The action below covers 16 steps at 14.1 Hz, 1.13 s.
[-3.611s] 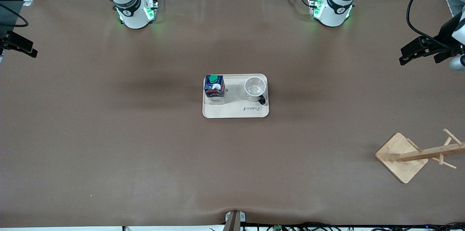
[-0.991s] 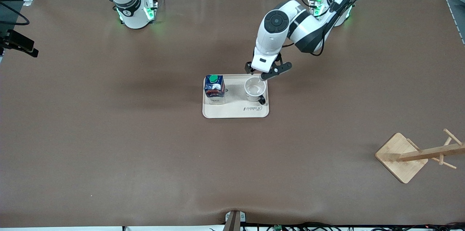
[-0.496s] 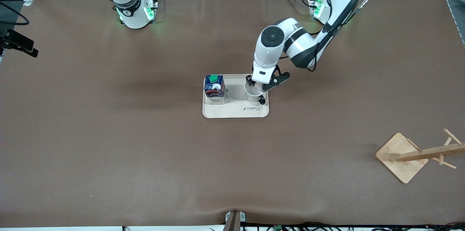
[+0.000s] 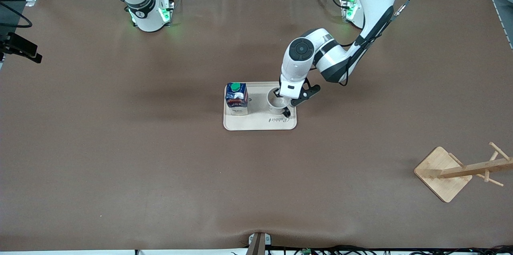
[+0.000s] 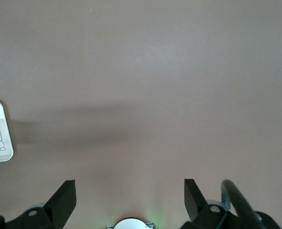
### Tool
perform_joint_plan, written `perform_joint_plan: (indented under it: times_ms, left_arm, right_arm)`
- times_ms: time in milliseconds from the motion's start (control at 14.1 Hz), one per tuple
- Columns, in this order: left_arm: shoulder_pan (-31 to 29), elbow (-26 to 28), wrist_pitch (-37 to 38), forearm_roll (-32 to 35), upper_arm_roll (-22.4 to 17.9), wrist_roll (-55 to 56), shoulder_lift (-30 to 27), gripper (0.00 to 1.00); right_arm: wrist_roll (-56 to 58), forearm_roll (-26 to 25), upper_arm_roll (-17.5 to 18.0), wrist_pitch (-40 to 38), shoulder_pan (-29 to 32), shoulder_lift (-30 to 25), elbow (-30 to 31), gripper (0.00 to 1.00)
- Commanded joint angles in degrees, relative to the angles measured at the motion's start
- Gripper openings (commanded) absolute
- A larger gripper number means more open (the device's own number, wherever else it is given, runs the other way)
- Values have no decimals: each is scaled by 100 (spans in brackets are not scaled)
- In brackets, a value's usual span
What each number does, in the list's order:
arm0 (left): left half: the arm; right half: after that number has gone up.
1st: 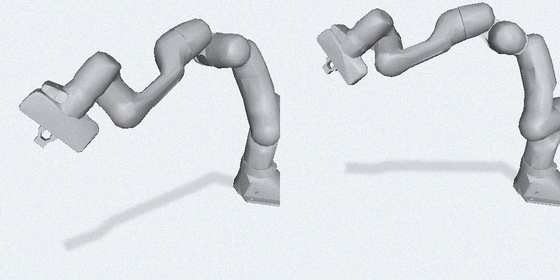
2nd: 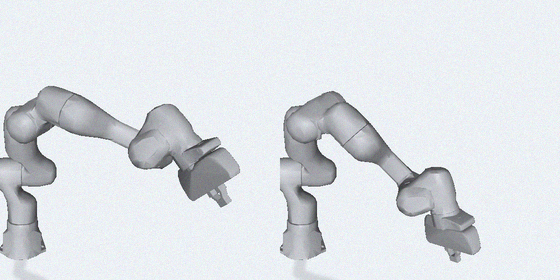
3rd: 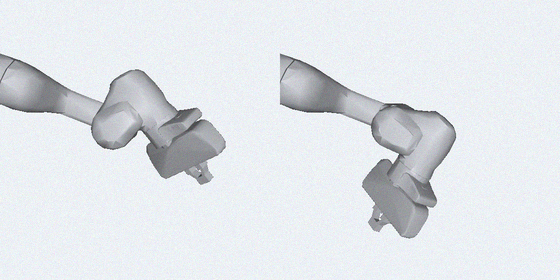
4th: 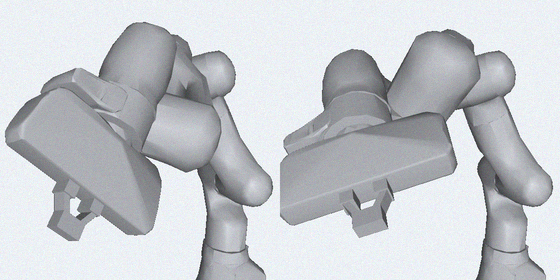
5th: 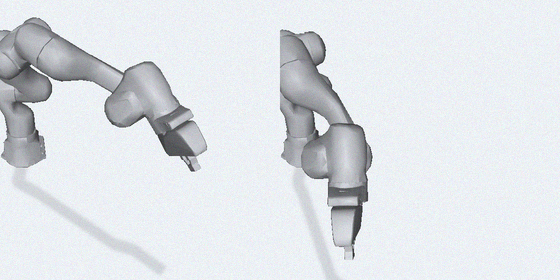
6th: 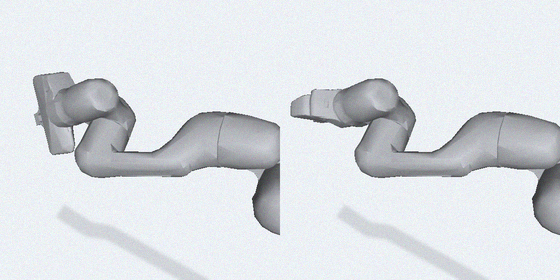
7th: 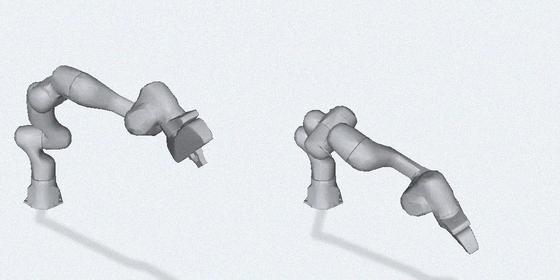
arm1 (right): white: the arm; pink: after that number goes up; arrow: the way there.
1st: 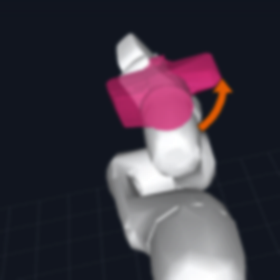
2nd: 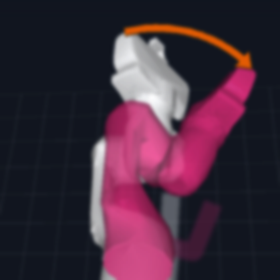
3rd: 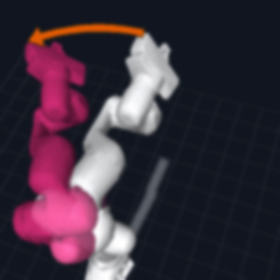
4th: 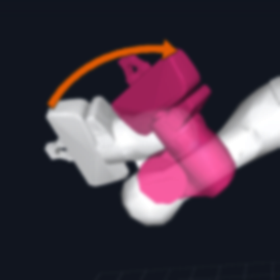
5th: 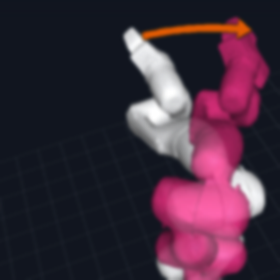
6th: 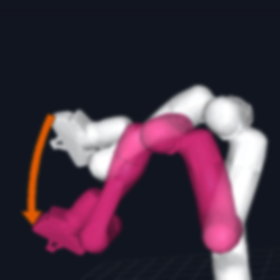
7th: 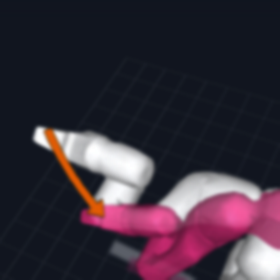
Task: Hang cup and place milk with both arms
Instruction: 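Reach the left gripper down to the white mug on the tray, then grasp the white mug rim with the left gripper and lift it, then carry the mug toward the wooden stand while the right gripper reaches out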
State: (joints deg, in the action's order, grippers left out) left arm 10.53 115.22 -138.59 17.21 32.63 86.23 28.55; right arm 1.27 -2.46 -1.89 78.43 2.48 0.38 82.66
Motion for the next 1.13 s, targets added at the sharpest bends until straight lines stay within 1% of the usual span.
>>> perform_joint_plan:
  times_ms: [0, 212, 283, 425, 496, 637, 708, 991, 1062]
  left_arm:
    - [-24, -228, -19, 265, -63, 131, 81, 0]
    - [-60, -368, 191, 274, -63, 70, -436, 0]
    - [-129, -517, 357, 274, -63, 52, -595, 0]
    - [-165, -903, 936, 274, -46, -44, -815, 0]
    - [-200, -1122, 1287, 274, -63, -271, -894, 0]
    - [-515, -1518, 2070, 274, -46, -1244, -1113, 0]
    - [-691, -1625, 2264, 265, -46, -1710, -1254, 0]
    - [-1569, -1626, 2643, 116, -20, -3424, -1843, 0]
    - [-1780, -1660, 2731, -76, -28, -3881, -1931, 0]
  right_arm:
    - [22, 61, -21, -38, -20, -12, -74, 100]
    - [40, 70, -21, -38, -28, 32, -74, 100]
    - [40, 61, -21, -38, -20, 32, -74, 100]
    - [49, 61, -21, -30, -20, 32, -74, 100]
    - [49, 61, -21, -30, -28, 32, -74, 100]
    - [49, 61, -21, -30, -28, 41, -74, 100]
    - [49, 61, -21, -30, -20, 50, -74, 100]
    - [75, 70, -21, -30, -2, 59, -74, 100]
    - [75, 70, -13, -30, -20, 59, -74, 100]
